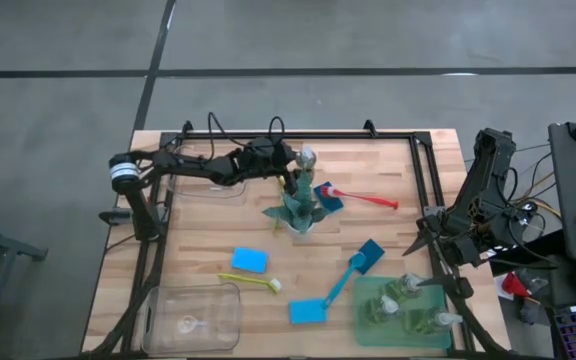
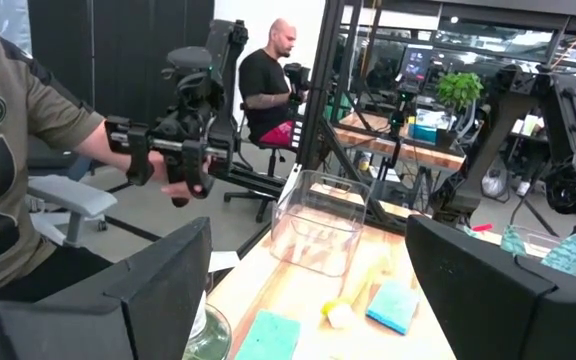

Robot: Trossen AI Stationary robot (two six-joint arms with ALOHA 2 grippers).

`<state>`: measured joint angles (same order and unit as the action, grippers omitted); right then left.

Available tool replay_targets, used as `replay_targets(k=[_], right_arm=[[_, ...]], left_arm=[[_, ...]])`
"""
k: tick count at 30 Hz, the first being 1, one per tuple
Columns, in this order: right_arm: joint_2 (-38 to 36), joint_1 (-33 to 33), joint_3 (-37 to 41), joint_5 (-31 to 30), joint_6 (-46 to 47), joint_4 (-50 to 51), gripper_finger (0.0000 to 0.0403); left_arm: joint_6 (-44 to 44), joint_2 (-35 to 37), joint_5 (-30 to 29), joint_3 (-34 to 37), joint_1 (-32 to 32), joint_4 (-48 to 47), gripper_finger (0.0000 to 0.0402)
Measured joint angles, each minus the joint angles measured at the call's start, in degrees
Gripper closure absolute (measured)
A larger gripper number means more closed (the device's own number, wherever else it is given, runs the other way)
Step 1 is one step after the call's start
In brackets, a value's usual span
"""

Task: Pick & Place Kitchen Sink Supplies
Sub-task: Put the yellow dish soap into the green bin

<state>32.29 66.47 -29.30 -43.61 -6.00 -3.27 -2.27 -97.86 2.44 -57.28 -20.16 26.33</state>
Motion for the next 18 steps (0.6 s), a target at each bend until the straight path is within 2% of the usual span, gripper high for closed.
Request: replay_targets(k=[10, 18], right_arm=[[0.02, 0.0, -0.15, -0.01, -0.2, 0.0, 0.0076], [0.02, 0.0, -0.15, -0.01, -0.15, 0.01, 0.0076]], left_arm=[[-0.67, 7.09, -0.09, -1.17, -0.41, 0.6, 0.0183], [-0.61, 16.22, -0.13, -1.73, 0.03, 0.76, 0.0183]])
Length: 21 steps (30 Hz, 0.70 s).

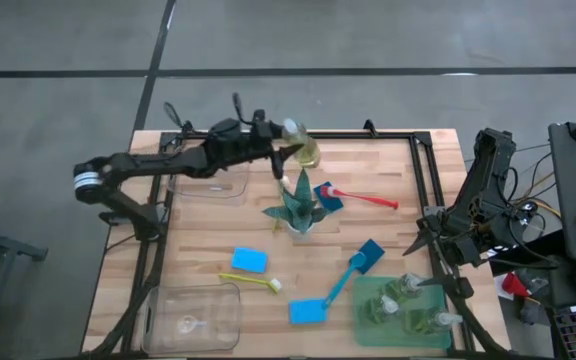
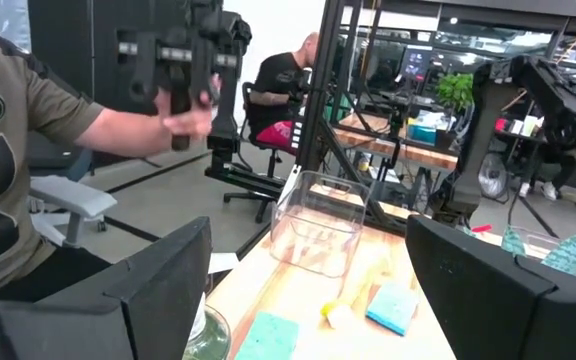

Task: Pick & Place Kitchen Sink Supplies
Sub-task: Put the yellow dish soap into the green bin

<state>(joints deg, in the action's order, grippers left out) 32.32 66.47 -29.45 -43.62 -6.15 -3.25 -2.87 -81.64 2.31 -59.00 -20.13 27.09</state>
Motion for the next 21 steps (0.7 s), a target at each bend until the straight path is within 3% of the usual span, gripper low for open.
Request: replay_targets(k=[4, 10, 21], right_arm=[[0.0, 0.0, 0.02, 0.0, -0.01, 0.01, 0.0076], [-0.02, -0.01, 0.04, 0.0, -0.06, 0.01, 0.0076], [-0.02, -0.01, -0.05, -0.04, -0.29, -0.01, 0.0076]], left_arm=[[0.02, 4.89, 1.63, 0.0, 0.8, 0.0, 0.0183], [1.73, 9.99, 9.32, -1.48, 3.48, 0.35, 0.0183], [1.25, 9.9, 13.29, -3.76, 15.16, 0.31, 0.0183]])
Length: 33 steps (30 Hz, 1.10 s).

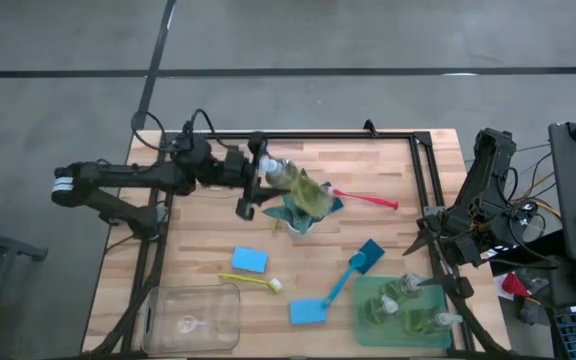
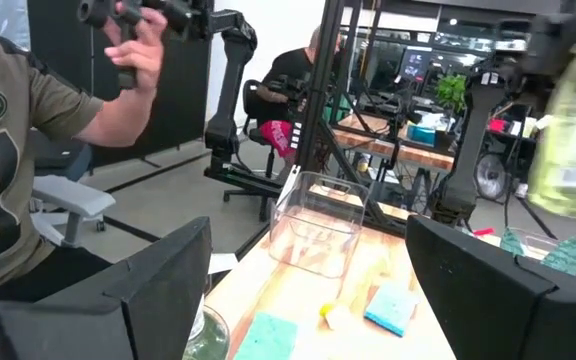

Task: Pick & Place Kitchen Sink Supplies
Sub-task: Put the yellow dish soap into the green bin

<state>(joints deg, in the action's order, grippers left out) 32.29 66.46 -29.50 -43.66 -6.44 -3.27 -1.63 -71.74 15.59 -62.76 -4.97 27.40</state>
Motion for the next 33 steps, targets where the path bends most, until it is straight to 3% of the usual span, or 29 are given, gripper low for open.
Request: replay_targets(k=[5, 11, 20, 26, 33], right_arm=[[0.03, -0.12, 0.0, -0.55, -0.37, -0.6, 0.0076], [0.4, -2.98, -0.1, -8.79, -2.77, -8.1, 0.0076], [1.2, -9.33, -3.58, -7.31, 0.91, -8.75, 0.0076], [2.16, -12.96, -6.97, -5.33, 4.23, -2.72, 0.0076], [3.87, -17.54, -9.66, -2.75, 7.25, 1.46, 0.0076]], left_arm=[[-0.04, -1.96, -0.79, 0.0, 4.77, -0.27, 0.0183], [1.62, -5.76, -3.99, -2.8, 6.53, -0.65, 0.0183], [7.37, -14.46, -5.25, -11.8, 6.64, -11.33, 0.0183], [5.95, -20.7, -4.96, -21.5, 7.31, -16.54, 0.0183], [5.77, -27.11, -0.61, -30.31, 7.36, -19.67, 0.0183]])
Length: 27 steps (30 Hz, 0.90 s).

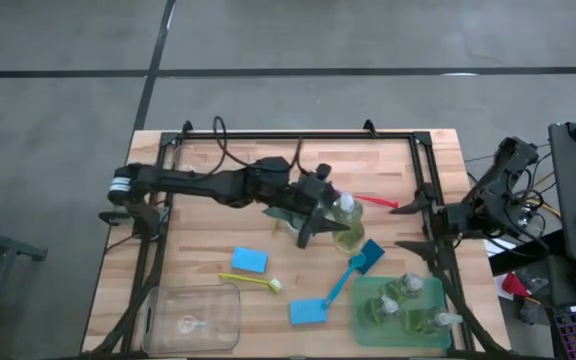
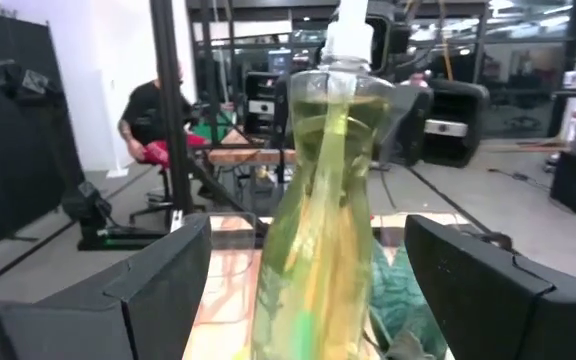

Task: Pick & Place Kitchen Sink Supplies
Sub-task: Put the yellow dish soap into the green bin

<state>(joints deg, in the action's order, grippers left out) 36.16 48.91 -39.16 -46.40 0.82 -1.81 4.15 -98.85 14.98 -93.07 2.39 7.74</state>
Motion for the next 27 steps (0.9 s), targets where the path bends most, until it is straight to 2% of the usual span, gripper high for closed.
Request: replay_targets(k=[10, 15, 18, 27], right_arm=[[3.79, -8.66, -2.57, 9.35, 6.7, 3.29, 0.0076], [6.0, -11.46, -3.75, 10.08, 9.08, 5.54, 0.0076], [7.57, -13.62, -4.47, 14.65, 9.93, 5.56, 0.0076], [14.24, -19.58, -7.59, 22.58, 11.18, 5.93, 0.0076]], left_arm=[[-0.48, -6.21, 1.17, -6.42, 0.09, -0.71, 0.0183], [-0.87, -6.25, 3.98, -7.07, 0.3, -0.29, 0.0183], [-0.63, -6.25, 4.04, -7.11, 0.38, -0.62, 0.0183], [-0.64, -6.25, 3.84, -7.11, 0.37, -1.84, 0.0183]])
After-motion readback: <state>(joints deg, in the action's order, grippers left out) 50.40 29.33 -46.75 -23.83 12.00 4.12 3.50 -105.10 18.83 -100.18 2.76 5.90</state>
